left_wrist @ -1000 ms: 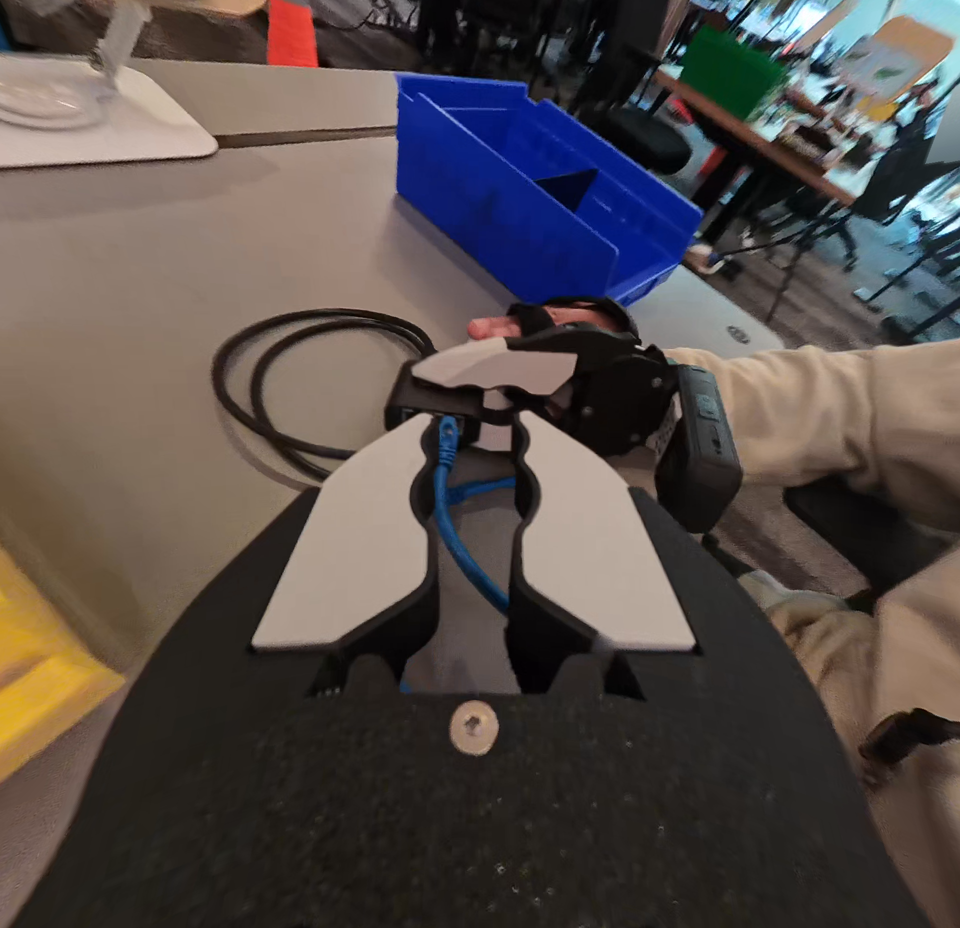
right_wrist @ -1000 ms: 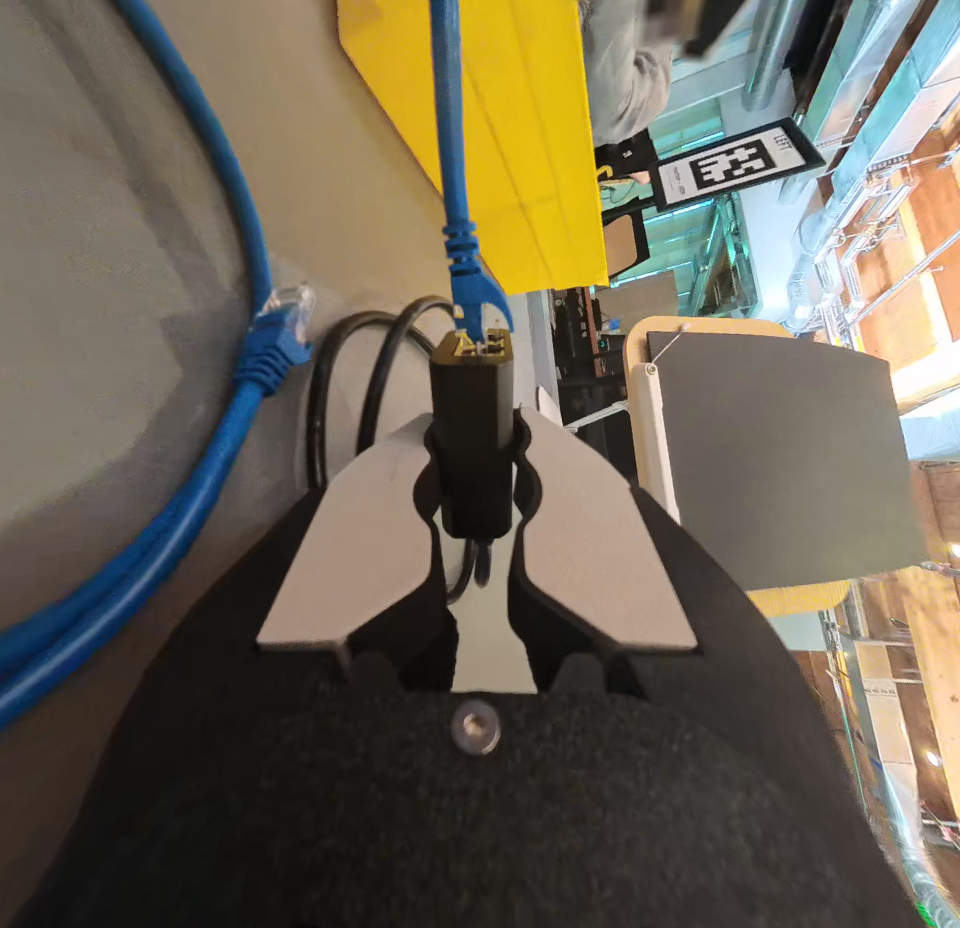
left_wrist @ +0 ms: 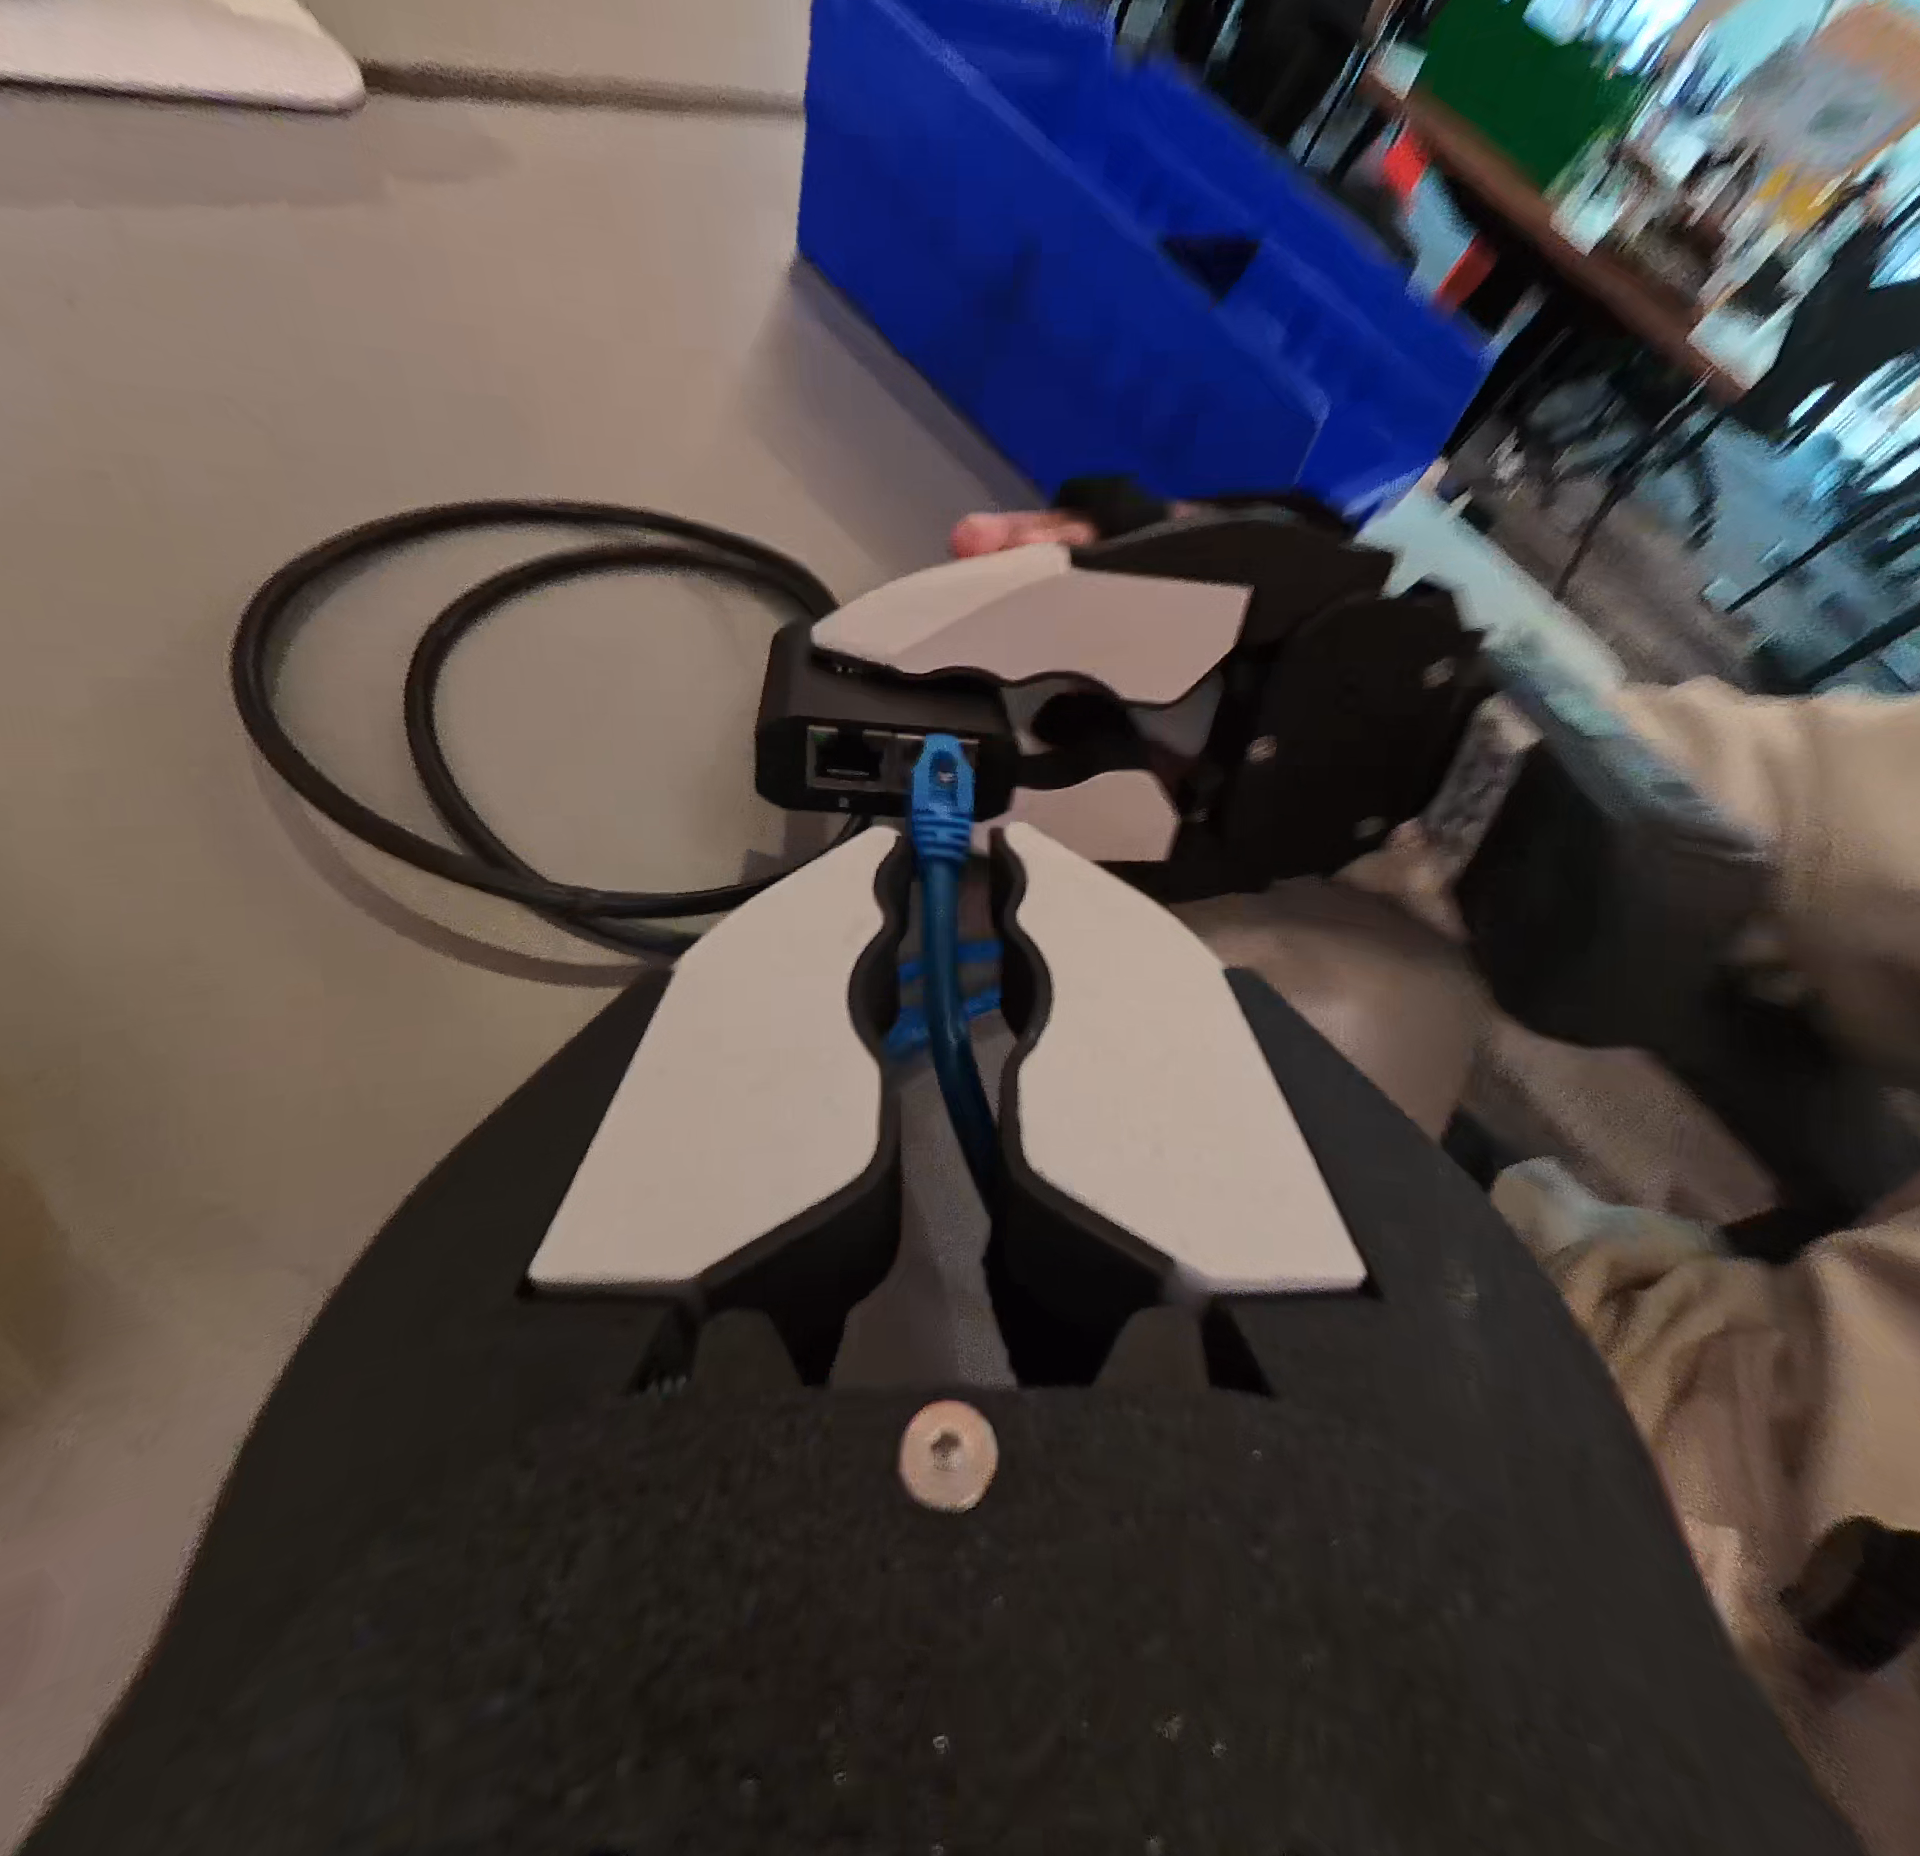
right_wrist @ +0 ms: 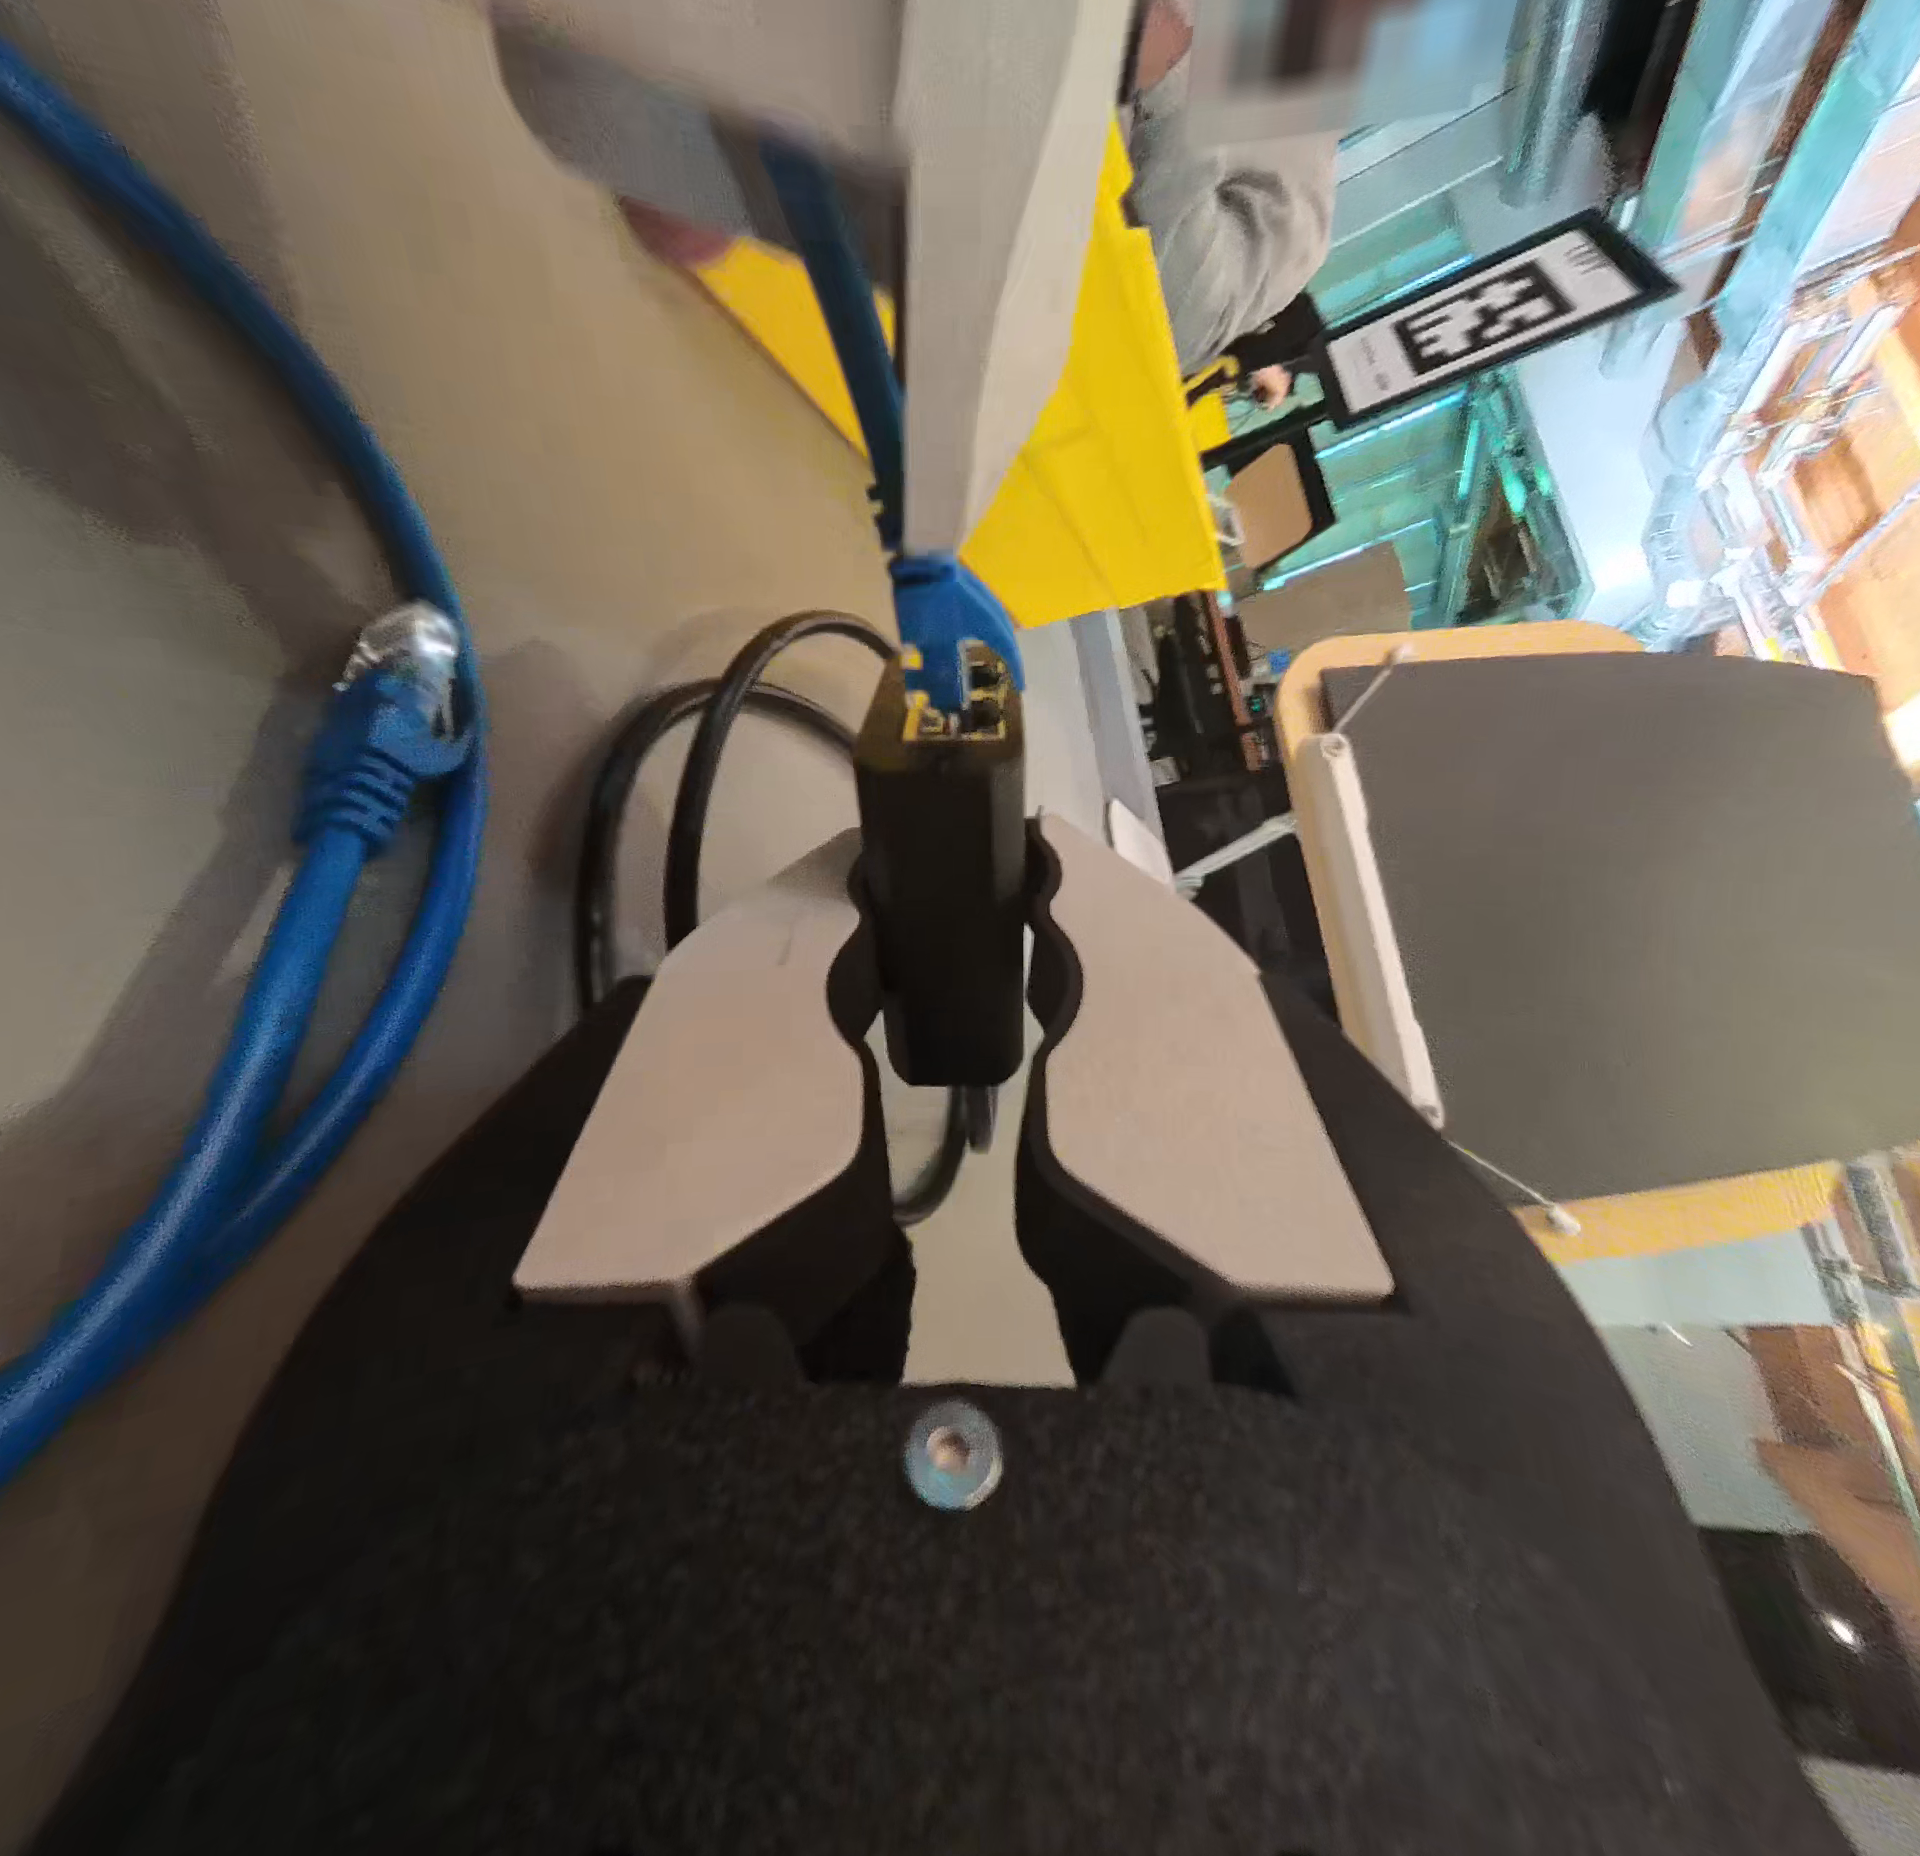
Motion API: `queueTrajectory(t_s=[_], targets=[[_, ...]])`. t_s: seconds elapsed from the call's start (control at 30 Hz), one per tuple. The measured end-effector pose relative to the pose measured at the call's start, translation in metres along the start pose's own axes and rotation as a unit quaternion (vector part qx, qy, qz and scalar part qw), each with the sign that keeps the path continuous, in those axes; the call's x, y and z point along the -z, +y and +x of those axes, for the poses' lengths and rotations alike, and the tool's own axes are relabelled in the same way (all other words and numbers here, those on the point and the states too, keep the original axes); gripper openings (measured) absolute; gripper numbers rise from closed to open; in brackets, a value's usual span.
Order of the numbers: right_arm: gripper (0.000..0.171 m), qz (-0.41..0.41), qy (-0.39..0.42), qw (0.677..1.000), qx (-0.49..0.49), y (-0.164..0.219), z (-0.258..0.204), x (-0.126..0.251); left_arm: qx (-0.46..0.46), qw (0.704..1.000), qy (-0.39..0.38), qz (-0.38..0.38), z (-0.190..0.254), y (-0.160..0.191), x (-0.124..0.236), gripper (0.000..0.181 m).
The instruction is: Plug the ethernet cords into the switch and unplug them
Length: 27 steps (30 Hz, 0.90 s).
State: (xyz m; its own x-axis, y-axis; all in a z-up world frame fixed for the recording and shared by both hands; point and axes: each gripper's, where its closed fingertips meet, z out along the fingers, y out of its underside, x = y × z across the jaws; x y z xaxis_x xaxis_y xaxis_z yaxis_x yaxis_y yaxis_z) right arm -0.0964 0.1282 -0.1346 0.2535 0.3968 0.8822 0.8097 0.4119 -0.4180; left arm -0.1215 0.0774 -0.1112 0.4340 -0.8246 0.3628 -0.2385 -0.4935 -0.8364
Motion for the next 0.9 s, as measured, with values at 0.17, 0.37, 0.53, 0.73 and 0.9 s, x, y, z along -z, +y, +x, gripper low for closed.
queueTrajectory(t_s=[0.17, 0.37, 0.53, 0.73, 0.9], targets=[[0.024, -0.043, 0.056, 0.998, -0.003, 0.023, 0.024, -0.005, 0.012, 0.990, 0.016, 0.141, -0.003, -0.026, 0.071, 0.017], [0.024, 0.031, 0.106, 0.991, -0.080, 0.027, 0.077, -0.040, -0.046, 0.975, -0.119, 0.180, -0.047, -0.009, 0.129, 0.021], [0.024, 0.089, 0.104, 0.990, -0.039, 0.027, 0.086, -0.062, -0.080, 0.972, -0.173, 0.138, -0.082, 0.002, 0.136, 0.041], [0.024, 0.095, 0.077, 0.990, -0.066, 0.029, 0.080, -0.063, -0.144, 0.969, -0.183, 0.087, -0.124, -0.041, 0.165, 0.031], [0.024, 0.103, 0.060, 0.990, -0.080, 0.029, 0.077, -0.064, -0.072, 0.972, -0.204, -0.088, -0.201, -0.047, 0.144, 0.040]])
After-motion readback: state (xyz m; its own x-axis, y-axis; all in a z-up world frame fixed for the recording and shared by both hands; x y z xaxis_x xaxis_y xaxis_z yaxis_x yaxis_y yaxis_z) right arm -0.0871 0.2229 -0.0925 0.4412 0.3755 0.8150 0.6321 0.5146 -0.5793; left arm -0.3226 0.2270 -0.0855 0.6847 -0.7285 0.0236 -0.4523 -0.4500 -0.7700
